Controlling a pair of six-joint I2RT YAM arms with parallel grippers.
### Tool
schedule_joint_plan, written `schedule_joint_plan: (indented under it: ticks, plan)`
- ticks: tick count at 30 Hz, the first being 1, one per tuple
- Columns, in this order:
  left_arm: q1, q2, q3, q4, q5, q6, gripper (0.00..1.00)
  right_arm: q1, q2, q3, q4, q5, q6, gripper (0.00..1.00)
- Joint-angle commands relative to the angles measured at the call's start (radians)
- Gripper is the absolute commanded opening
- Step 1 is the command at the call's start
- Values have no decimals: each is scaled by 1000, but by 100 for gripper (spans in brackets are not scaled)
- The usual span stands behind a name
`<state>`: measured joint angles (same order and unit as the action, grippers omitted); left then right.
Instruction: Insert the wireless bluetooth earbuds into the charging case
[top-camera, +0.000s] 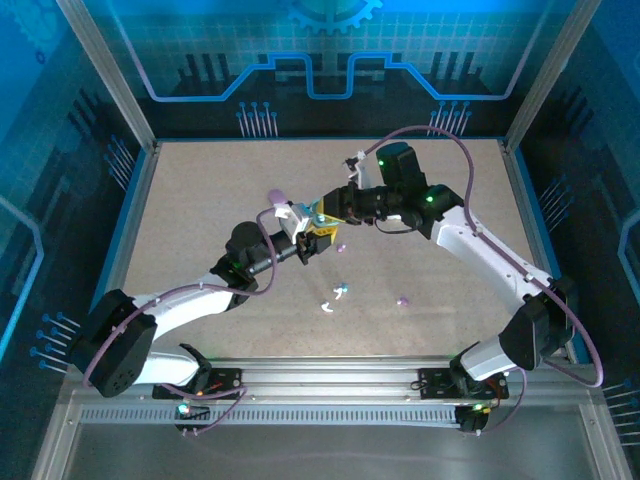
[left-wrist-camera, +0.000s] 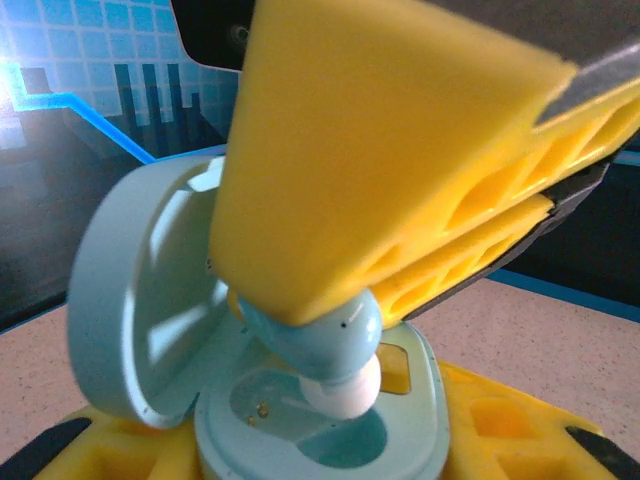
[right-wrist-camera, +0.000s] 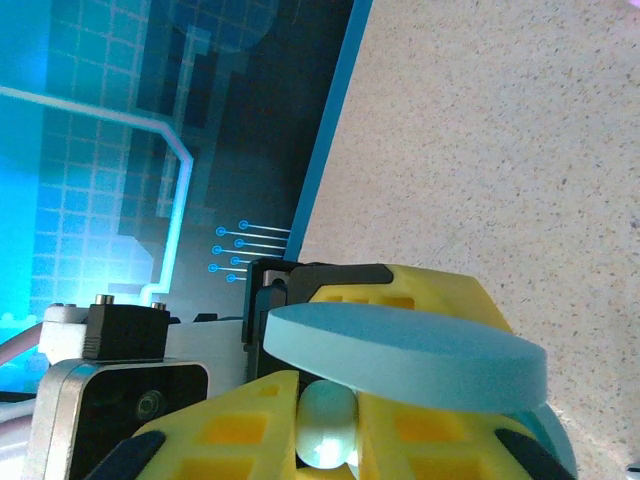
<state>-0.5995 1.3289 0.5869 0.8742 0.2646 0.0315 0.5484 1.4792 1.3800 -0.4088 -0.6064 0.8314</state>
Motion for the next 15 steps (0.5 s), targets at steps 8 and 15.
schedule_joint_plan:
  ticks: [8,15]
  plan:
    - [-9,4,29,78,-14,-16,28,45,26,58,-105,100,-84,21]
    - [-8,0,32,78,-15,-15,29,64,43,93,-174,159,-121,22]
